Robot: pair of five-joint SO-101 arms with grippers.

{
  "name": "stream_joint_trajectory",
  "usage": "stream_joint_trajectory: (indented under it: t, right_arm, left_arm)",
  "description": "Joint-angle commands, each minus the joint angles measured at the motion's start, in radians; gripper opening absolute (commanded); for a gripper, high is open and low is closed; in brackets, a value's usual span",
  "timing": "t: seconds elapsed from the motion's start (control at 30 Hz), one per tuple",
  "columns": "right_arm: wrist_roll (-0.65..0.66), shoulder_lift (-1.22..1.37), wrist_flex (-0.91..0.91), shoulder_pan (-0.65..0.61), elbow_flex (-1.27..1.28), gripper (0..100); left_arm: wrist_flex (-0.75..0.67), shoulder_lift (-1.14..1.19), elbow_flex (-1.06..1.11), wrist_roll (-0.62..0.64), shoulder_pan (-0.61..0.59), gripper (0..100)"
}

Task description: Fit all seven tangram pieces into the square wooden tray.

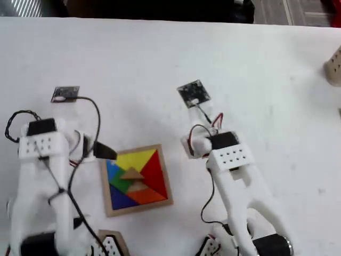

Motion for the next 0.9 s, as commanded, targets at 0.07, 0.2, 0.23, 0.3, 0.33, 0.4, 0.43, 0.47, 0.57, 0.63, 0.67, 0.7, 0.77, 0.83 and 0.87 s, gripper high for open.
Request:
stream_joint_trajectory:
  t: [0.07,0.2,0.23,0.3,0.33,0.4,0.43,0.47,0.57,0.63,0.67,0.7,0.77,0.83,0.87]
  right_arm:
    - [0.032,-0.036,0.004,0.111,0.023,1.8]
    - [0.037,-0.036,0.005,0.116,0.035,1.8]
    - [0.037,-0.036,0.005,0.116,0.035,1.8]
    - [0.037,-0.036,0.004,0.111,0.035,1.8]
    - [0.037,-0.036,0.004,0.110,0.035,1.8]
    - [0.037,-0.036,0.004,0.110,0.035,1.8]
    - [0.037,-0.036,0.004,0.110,0.035,1.8]
    - [0.037,-0.036,0.004,0.110,0.035,1.8]
    - [0.037,-0.036,0.004,0.110,0.035,1.8]
    - [0.037,-0.036,0.002,0.110,0.035,1.8]
    - [0.037,-0.036,0.002,0.108,0.035,1.8]
    - [0.037,-0.036,0.002,0.108,0.035,1.8]
    - [0.037,-0.036,0.001,0.108,0.035,1.8]
    - [0.038,-0.036,-0.013,0.108,0.035,1.8]
    - [0.038,-0.035,-0.019,0.108,0.035,1.8]
  left_arm:
    - [-0.012,-0.309,0.083,0.061,0.252,5]
    - [-0.066,-0.272,0.140,0.071,0.363,6]
    - [-0.087,-0.249,0.153,0.071,0.400,5]
    - [-0.152,-0.185,0.178,0.072,0.466,2]
    - [-0.186,-0.143,0.181,0.091,0.483,2]
    - [-0.242,-0.058,0.170,0.155,0.493,2]
    - [-0.264,-0.013,0.158,0.180,0.493,2]
    - [-0.279,0.028,0.147,0.181,0.492,2]
    - [-0.292,0.133,0.117,0.175,0.499,2]
    - [-0.292,0.179,0.107,0.175,0.501,2]
    - [-0.293,0.196,0.107,0.175,0.503,2]
    - [-0.302,0.206,0.114,0.175,0.506,2]
    - [-0.295,0.214,0.121,0.175,0.532,2]
    - [-0.290,0.199,0.140,0.175,0.570,2]
    - [-0.290,0.183,0.152,0.175,0.593,2]
